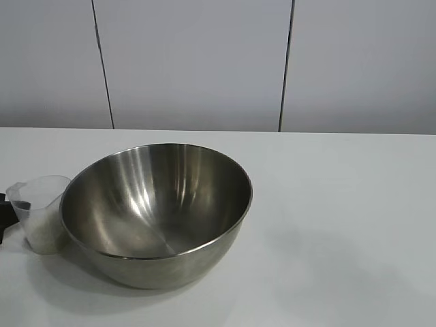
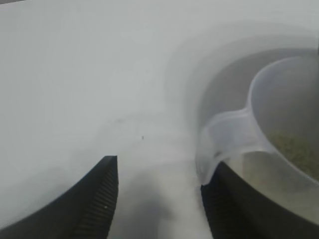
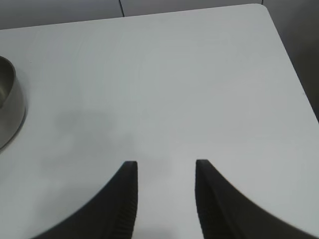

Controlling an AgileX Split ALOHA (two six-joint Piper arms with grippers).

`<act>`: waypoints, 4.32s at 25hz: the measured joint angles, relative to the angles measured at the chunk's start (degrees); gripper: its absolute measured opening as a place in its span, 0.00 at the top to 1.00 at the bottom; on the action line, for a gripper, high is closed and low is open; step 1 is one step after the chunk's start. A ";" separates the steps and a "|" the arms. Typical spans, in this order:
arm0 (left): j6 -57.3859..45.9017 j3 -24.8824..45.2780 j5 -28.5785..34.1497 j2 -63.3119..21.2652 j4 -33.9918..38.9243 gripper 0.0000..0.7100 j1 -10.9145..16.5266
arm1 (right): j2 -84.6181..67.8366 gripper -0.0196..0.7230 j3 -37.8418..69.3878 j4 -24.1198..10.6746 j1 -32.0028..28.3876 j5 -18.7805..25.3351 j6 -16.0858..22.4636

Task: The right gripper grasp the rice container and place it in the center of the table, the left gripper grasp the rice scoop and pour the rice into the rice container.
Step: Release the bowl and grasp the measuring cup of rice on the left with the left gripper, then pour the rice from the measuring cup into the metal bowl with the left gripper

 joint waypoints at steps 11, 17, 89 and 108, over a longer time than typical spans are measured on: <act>-1.94 -1.05 0.00 -0.83 0.19 0.50 0.00 | 0.00 0.63 0.00 0.00 0.00 0.00 0.00; -3.15 -1.22 0.00 -1.54 0.62 0.59 0.00 | 0.00 0.63 0.00 0.00 0.00 0.00 0.00; 133.36 -7.21 13.62 -27.27 -61.79 0.99 -57.64 | 0.00 0.63 0.00 0.00 0.00 0.01 0.00; 114.45 -7.50 10.04 -27.27 -63.80 0.99 -57.64 | 0.00 0.63 0.00 0.00 0.00 0.01 0.00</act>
